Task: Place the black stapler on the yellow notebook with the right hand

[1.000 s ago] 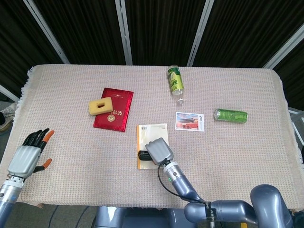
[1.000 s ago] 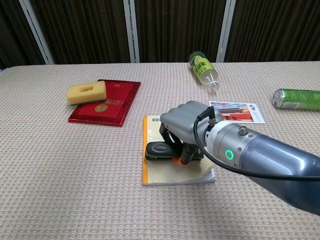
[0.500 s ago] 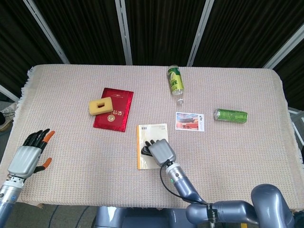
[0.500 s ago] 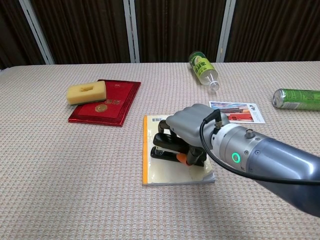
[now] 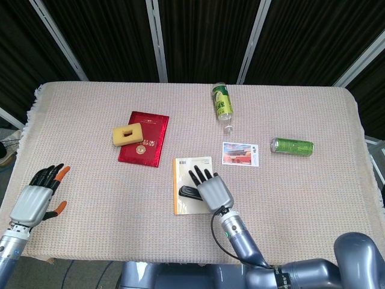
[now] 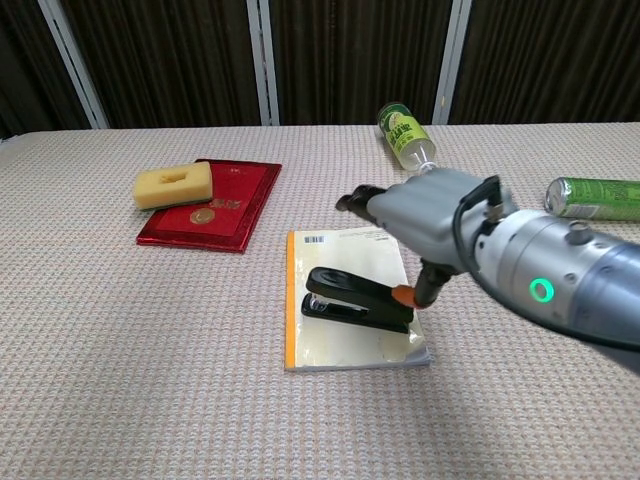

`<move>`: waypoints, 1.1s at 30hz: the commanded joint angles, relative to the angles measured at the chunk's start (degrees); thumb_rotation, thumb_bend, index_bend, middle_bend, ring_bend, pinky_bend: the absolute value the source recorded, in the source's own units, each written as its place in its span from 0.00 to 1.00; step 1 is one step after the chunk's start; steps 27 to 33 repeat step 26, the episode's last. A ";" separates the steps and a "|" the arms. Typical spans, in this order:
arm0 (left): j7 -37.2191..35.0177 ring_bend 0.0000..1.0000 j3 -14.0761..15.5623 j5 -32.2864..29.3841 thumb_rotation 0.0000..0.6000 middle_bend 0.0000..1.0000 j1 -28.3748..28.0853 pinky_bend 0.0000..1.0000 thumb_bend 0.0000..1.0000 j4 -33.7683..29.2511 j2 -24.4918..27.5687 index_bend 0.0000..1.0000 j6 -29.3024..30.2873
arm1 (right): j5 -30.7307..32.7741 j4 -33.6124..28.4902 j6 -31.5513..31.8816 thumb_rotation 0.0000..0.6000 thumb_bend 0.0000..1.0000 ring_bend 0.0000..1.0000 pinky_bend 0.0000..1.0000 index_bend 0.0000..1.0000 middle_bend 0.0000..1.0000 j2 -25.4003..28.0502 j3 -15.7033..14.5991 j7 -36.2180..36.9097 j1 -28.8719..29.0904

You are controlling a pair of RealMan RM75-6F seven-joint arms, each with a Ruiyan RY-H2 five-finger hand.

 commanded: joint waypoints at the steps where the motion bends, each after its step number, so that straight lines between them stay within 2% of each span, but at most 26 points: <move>1: 0.04 0.00 0.15 0.42 1.00 0.00 0.17 0.09 0.32 -0.22 0.10 0.00 0.40 | -2.46 -8.97 8.26 1.00 0.26 0.06 0.31 0.00 0.00 6.97 -2.18 -2.03 -3.83; 5: 0.47 0.00 0.16 0.85 1.00 0.00 0.48 0.08 0.32 -0.41 0.06 0.00 1.30 | -8.58 -14.61 13.82 1.00 0.22 0.00 0.14 0.00 0.00 15.00 -5.78 2.78 -8.98; 8: 0.65 0.00 -0.05 1.21 1.00 0.00 0.73 0.06 0.31 -0.42 -0.24 0.00 2.29 | -13.23 -14.76 16.17 1.00 0.20 0.00 0.03 0.00 0.00 19.68 -8.53 7.84 -12.45; 11: 0.93 0.00 -0.42 1.57 1.00 0.00 1.19 0.06 0.31 -0.21 -0.68 0.00 3.88 | -18.81 -12.16 18.92 1.00 0.20 0.00 0.00 0.00 0.00 23.60 -11.81 15.45 -16.79; 13: 0.93 0.00 -0.66 1.98 1.00 0.00 1.61 0.06 0.31 -0.16 -0.91 0.00 5.24 | -23.17 -7.65 20.80 1.00 0.19 0.00 0.00 0.00 0.00 25.79 -14.49 24.23 -20.67; 17: 1.05 0.00 -1.14 3.42 1.00 0.00 2.40 0.06 0.31 0.17 -1.54 0.00 8.47 | -25.30 1.16 23.20 1.00 0.19 0.00 0.00 0.00 0.00 26.79 -16.69 36.95 -26.23; 20: 1.30 0.00 -1.32 5.30 1.00 0.00 2.97 0.06 0.30 1.09 -2.74 0.00 11.26 | -26.03 9.16 23.61 1.00 0.19 0.00 0.00 0.00 0.00 25.99 -17.14 45.16 -29.63; 23: 1.69 0.00 -1.12 6.69 1.00 0.00 3.05 0.06 0.30 2.20 -3.79 0.00 12.27 | -25.83 12.99 22.44 1.00 0.18 0.00 0.00 0.00 0.00 25.73 -16.78 49.02 -31.03; 26: 2.53 0.00 -1.14 6.73 1.00 0.00 3.00 0.06 0.30 2.87 -4.44 0.00 12.10 | -27.07 14.13 23.38 1.00 0.18 0.00 0.00 0.00 0.00 25.93 -15.47 51.03 -31.80; 33: 2.53 0.00 -1.14 6.73 1.00 0.00 3.00 0.06 0.30 2.87 -4.44 0.00 12.10 | -27.07 14.13 23.38 1.00 0.18 0.00 0.00 0.00 0.00 25.93 -15.47 51.03 -31.80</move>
